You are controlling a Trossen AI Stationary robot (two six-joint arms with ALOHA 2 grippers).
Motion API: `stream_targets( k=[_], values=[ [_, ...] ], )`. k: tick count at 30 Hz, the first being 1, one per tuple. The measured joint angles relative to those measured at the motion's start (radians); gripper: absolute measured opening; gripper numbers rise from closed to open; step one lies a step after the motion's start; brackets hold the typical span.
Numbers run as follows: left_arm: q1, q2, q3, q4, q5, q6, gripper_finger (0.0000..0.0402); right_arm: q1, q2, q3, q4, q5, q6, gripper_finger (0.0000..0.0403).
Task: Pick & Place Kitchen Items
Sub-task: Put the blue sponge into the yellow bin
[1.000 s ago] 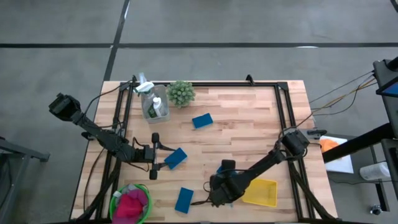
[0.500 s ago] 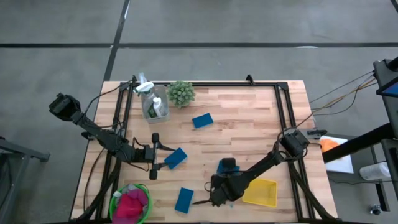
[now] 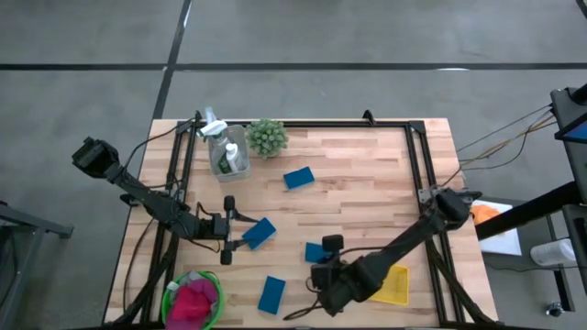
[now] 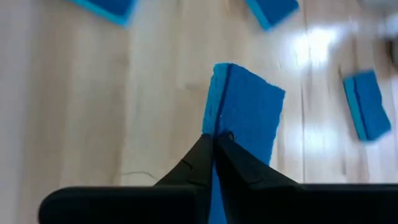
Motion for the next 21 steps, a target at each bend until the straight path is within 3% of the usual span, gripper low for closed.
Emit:
stream_targets(
  k=[6, 16, 21],
  values=[
    [0.0, 0.0, 0.0, -0.003, 0.0, -0.016, 0.0236, 0.013, -0.075, -0.098, 0.285, 0.016, -0.154, 0.0018],
    [0.0, 0.0, 0.0, -0.003, 0.0, -0.016, 0.0236, 0.012, -0.254, -0.542, 1.139, -0.062, -0.46, 0.0018],
    [0.0, 0.0, 0.0, -0.003, 0.0, -0.016, 0.0236, 0.029, -0.415, -0.709, 1.263, -0.064, -0.47, 0.0018]
  ],
)
